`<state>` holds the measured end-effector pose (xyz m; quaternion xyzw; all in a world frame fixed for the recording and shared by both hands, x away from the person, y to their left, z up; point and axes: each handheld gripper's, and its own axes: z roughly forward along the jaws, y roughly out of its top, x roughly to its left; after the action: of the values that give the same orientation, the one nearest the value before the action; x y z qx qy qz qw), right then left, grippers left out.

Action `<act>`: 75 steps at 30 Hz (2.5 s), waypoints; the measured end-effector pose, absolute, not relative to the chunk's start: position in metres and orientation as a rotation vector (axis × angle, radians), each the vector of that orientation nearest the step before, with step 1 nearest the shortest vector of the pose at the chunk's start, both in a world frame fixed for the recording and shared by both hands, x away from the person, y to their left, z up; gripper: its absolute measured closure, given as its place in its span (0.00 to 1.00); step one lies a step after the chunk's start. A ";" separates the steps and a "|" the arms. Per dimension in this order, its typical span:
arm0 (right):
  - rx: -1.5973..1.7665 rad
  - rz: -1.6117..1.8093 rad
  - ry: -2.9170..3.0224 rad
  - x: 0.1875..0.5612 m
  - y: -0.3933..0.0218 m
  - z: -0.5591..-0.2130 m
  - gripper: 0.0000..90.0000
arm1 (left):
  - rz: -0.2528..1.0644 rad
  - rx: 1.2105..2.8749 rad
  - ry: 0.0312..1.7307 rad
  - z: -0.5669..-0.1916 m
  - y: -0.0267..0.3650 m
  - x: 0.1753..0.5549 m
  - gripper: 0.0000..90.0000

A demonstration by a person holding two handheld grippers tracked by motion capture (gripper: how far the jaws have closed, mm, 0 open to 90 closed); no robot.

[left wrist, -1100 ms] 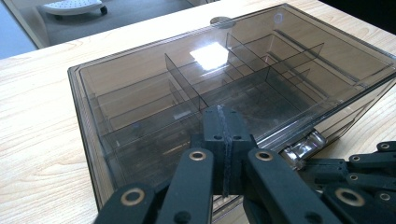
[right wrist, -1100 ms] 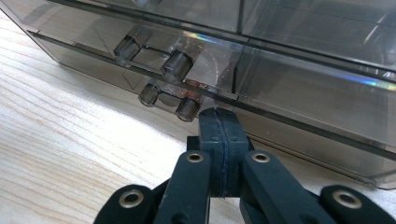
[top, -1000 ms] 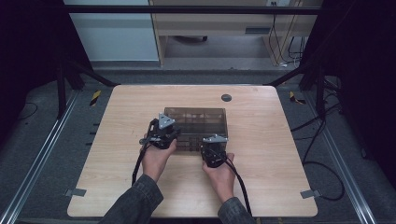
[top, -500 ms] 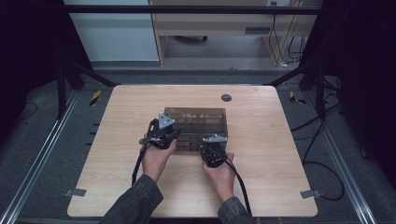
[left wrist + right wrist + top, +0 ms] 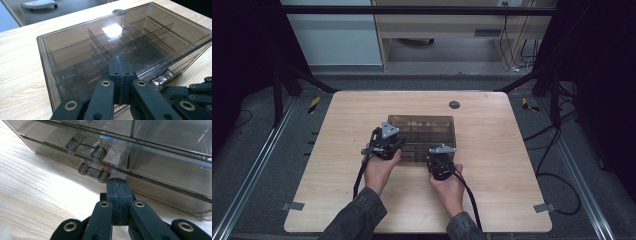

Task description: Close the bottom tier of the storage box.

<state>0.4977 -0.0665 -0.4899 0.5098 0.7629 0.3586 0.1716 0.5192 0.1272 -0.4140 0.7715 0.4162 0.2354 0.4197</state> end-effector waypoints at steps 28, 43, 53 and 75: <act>1.384 1.114 2.202 0.467 -0.077 -0.467 1.00 | 0.600 1.935 1.046 -0.414 0.129 0.519 1.00; 1.410 1.180 2.165 0.459 -0.094 -0.462 0.97 | 0.606 1.914 1.023 -0.408 0.135 0.509 1.00; 1.405 1.177 2.173 0.457 -0.100 -0.461 0.89 | 0.594 1.916 0.982 -0.403 0.142 0.493 0.93; 1.405 1.142 2.181 0.456 -0.114 -0.464 0.35 | 0.612 1.876 1.006 -0.404 0.173 0.471 0.43</act>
<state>0.4560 -0.1138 -0.4639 0.4897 0.7604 0.3982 0.1528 0.4707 0.1731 -0.4038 0.7577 0.4061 0.2471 0.4471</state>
